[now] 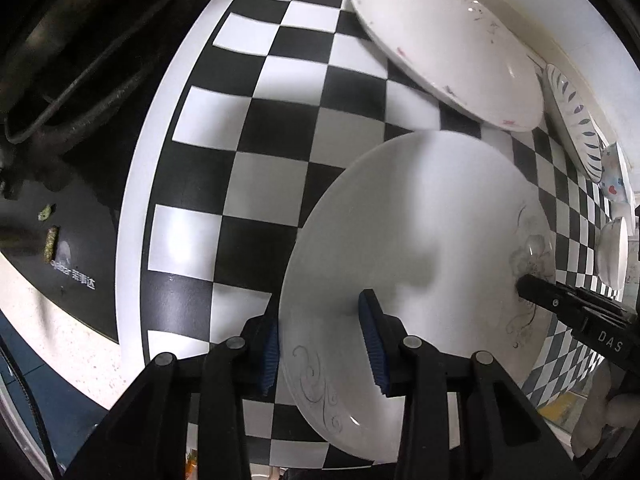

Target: Organize plates and bowls

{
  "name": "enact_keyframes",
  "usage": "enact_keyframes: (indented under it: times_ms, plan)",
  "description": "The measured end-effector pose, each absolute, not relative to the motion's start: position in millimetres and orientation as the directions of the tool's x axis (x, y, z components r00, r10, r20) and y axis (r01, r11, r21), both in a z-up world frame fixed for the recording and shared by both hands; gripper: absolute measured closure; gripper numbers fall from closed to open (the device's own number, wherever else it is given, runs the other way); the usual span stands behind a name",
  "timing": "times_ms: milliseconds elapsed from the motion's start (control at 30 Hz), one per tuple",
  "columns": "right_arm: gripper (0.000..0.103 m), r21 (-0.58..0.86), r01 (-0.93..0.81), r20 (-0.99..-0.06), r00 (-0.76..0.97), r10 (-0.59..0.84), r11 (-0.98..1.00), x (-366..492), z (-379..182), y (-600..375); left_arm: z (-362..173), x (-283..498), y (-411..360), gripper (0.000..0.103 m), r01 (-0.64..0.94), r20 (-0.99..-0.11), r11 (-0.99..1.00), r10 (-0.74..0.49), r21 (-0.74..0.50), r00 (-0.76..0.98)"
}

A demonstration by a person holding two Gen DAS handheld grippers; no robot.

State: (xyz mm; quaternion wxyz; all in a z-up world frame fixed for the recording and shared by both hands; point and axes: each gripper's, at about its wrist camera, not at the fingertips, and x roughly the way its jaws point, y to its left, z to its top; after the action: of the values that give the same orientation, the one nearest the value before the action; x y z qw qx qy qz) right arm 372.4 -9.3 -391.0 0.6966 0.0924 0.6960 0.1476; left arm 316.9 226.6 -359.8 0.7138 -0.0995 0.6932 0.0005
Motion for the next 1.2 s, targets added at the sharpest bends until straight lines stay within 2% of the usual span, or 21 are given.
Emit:
enact_keyframes:
  times_ms: [633,1200]
  plan:
    - [0.086,0.379,-0.041,-0.916,0.127,0.381,0.925,364.0,-320.4,-111.8,-293.5,326.0,167.7,0.069,-0.007,-0.981,0.985,-0.169,-0.17,0.095]
    - [0.086,0.38,0.153,-0.919,0.177,0.353,0.912,335.9,-343.1,-207.9,-328.5,350.0,67.1,0.069,0.141,-0.984,0.974,-0.179,-0.175,0.012]
